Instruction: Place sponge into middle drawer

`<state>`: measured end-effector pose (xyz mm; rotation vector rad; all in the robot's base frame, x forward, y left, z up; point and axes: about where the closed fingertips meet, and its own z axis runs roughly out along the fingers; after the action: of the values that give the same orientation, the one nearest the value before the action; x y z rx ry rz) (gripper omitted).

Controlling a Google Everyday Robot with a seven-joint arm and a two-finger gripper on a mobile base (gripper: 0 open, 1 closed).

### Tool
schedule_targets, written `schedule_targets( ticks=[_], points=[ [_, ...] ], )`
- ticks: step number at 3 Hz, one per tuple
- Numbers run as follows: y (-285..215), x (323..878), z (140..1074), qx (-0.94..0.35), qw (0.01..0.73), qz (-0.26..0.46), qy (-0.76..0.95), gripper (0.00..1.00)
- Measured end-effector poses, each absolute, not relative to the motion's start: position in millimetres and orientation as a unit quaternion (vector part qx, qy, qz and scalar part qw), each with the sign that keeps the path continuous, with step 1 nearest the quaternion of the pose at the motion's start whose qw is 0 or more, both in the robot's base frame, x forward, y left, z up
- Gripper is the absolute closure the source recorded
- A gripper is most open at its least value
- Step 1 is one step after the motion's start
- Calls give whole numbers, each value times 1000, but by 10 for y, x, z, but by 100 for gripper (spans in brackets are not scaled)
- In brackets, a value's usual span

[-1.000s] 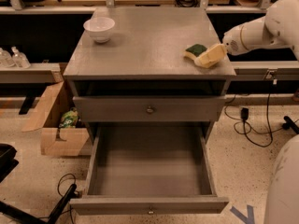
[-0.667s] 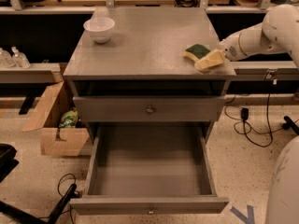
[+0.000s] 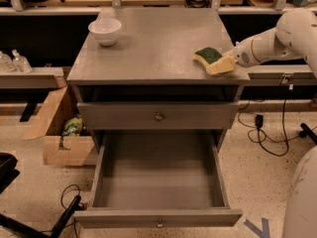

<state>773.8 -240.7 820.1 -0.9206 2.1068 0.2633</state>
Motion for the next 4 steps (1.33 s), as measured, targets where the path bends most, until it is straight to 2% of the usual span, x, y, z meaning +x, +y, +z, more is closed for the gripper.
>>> schedule_targets(
  ticks=[1, 2, 4],
  points=[
    [-2399, 7740, 8220, -365, 401, 105, 834, 93],
    [-2388, 7743, 8218, -365, 401, 106, 834, 100],
    [-2388, 7743, 8239, -365, 401, 106, 834, 100]
  ],
)
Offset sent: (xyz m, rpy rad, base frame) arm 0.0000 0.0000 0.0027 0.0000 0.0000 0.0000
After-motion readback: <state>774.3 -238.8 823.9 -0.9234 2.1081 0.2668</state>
